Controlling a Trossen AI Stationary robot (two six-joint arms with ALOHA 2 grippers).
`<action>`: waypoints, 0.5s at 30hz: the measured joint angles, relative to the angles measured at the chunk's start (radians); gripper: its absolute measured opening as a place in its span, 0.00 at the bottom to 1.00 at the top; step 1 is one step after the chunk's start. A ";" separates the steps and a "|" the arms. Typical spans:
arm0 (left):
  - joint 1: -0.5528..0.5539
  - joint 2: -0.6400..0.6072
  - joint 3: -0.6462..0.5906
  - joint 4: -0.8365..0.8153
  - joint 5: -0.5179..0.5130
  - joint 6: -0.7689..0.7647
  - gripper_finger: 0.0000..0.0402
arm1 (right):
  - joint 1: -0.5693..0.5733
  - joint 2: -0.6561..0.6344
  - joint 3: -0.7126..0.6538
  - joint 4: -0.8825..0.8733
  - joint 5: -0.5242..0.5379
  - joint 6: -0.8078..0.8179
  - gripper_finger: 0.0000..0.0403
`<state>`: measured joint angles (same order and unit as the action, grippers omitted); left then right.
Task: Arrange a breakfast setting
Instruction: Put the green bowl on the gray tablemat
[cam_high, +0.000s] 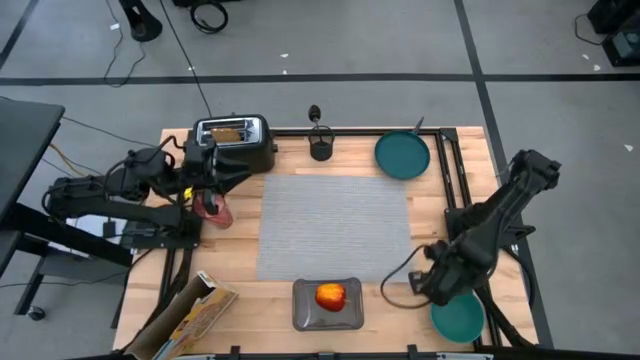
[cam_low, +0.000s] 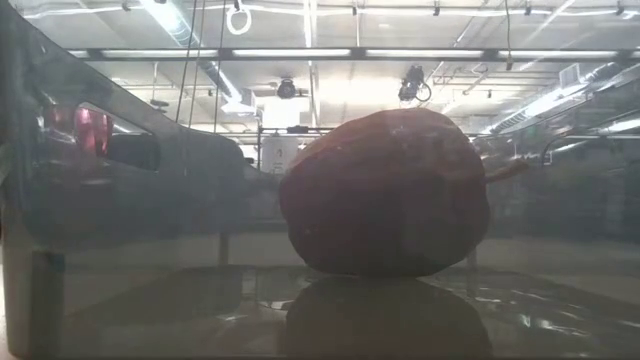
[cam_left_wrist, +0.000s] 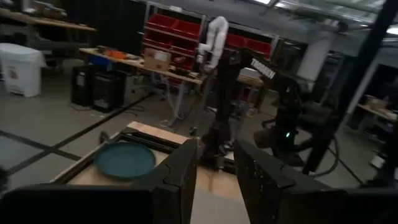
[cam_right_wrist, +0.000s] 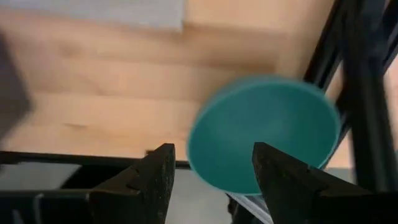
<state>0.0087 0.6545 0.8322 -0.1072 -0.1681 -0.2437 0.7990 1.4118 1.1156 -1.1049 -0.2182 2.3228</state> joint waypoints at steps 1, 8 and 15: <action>-0.008 0.000 0.000 0.006 0.001 0.013 0.29 | 0.001 0.021 -0.012 0.049 -0.007 0.001 0.55; -0.072 0.000 0.000 0.086 0.015 0.051 0.29 | 0.004 0.146 -0.066 0.225 -0.080 0.003 0.55; -0.127 0.000 0.000 0.101 0.016 0.057 0.29 | 0.018 0.208 -0.128 0.315 -0.116 0.000 0.51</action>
<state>-0.1188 0.6544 0.8326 -0.0061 -0.1524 -0.1867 0.8166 1.6202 0.9872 -0.7901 -0.3341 2.3230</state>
